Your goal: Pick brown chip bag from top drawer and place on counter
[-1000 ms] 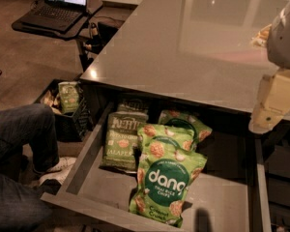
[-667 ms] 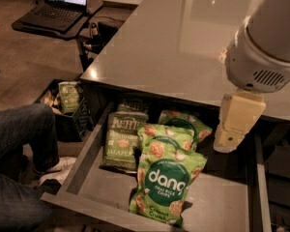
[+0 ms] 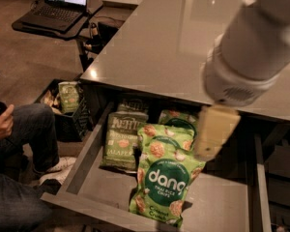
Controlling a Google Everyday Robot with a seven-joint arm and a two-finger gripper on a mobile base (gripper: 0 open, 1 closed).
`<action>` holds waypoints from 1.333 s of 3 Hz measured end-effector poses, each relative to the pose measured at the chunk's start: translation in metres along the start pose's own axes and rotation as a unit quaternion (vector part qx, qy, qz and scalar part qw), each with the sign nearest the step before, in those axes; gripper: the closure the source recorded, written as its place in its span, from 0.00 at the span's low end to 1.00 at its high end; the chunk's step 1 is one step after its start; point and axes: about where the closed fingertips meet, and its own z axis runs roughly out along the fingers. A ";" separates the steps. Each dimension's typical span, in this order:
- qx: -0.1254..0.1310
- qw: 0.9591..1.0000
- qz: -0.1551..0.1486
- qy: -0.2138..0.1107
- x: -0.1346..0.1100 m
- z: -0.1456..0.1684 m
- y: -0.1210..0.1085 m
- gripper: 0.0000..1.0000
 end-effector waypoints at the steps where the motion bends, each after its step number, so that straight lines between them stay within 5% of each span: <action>1: -0.005 1.000 -0.005 -0.009 -0.028 0.039 0.002 0.00; 2: -0.027 1.000 -0.010 -0.009 -0.048 0.076 0.003 0.00; 4: -0.023 0.999 -0.023 -0.028 -0.053 0.083 0.004 0.00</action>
Offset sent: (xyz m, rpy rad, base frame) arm 0.0459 0.0834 -0.1085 0.0307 0.1094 0.0537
